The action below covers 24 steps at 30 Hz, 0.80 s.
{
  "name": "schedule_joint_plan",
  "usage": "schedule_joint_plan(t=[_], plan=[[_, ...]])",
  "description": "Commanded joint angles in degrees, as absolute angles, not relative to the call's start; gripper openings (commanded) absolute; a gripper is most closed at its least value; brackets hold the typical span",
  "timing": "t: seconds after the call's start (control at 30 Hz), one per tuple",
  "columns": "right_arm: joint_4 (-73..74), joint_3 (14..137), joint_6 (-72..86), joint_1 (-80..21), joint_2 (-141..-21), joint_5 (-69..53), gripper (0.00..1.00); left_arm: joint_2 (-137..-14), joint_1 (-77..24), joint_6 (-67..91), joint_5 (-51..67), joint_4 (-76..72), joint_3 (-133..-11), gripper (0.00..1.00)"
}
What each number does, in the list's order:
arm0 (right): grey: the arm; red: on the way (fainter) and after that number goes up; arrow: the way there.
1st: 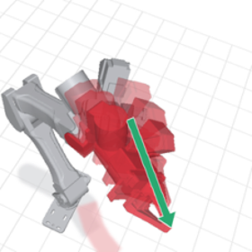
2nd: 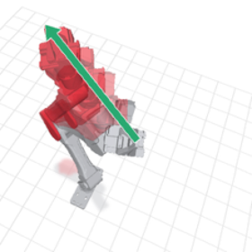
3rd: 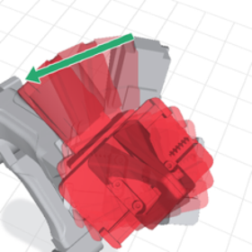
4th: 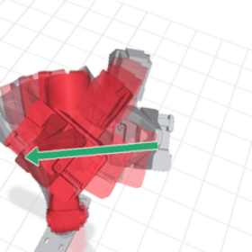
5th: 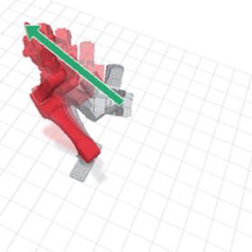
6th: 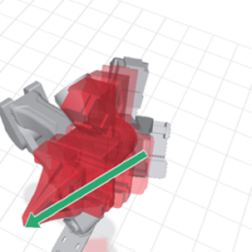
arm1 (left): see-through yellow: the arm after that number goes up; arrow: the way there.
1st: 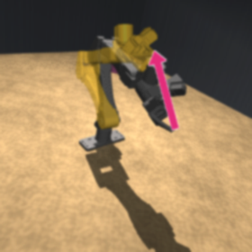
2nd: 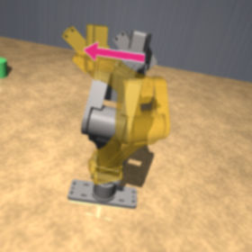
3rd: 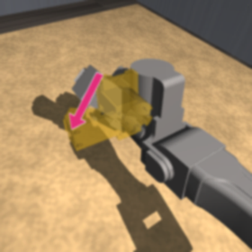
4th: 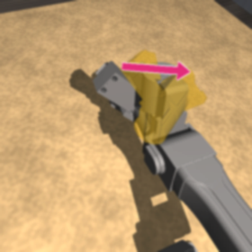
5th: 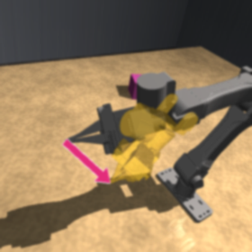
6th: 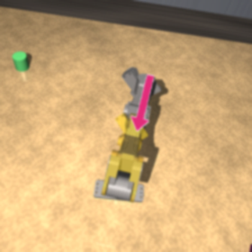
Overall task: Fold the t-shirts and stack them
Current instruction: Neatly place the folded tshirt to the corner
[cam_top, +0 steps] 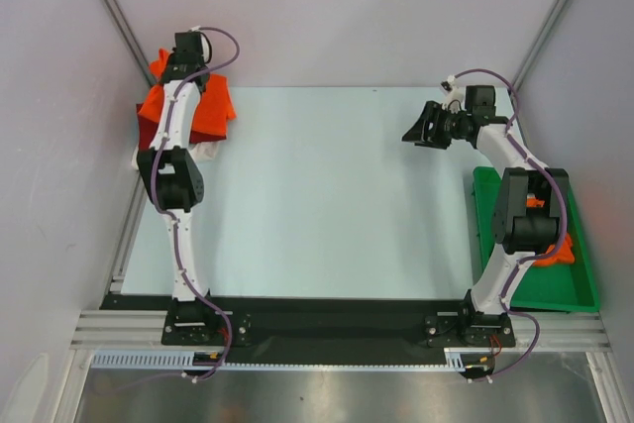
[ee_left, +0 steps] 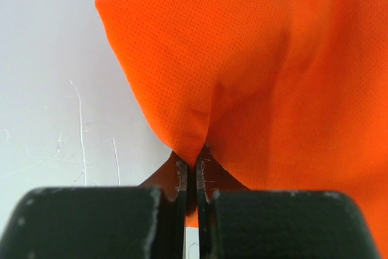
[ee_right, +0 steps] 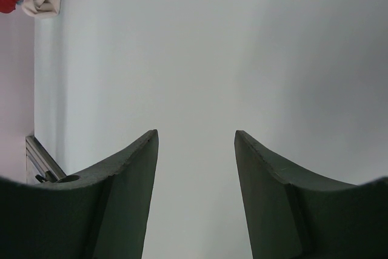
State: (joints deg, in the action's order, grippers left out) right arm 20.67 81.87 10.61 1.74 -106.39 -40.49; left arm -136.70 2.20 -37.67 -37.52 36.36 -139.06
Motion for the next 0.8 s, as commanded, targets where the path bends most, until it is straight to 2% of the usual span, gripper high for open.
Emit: schedule_joint_plan(t=[0.0, 0.63, 0.73, 0.77], plan=[[18.6, 81.8, 11.2, 2.1, -104.6, -41.3, 0.59, -137.5, 3.7, -40.3, -40.9, 33.3, -139.1, 0.00], [18.6, 81.7, 11.1, 2.0, -104.9, -40.3, 0.60, -141.6, 7.0, -42.6, -43.7, 30.3, -138.1, 0.00], [18.5, 82.1, 11.2, 2.0, -105.1, -40.0, 0.60, -141.6, 6.5, -43.1, -43.9, 29.3, -138.1, 0.35], [18.5, 82.2, 11.1, 2.0, -105.2, -40.0, 0.60, -141.3, 6.2, -43.2, -43.8, 29.0, -137.9, 0.49]])
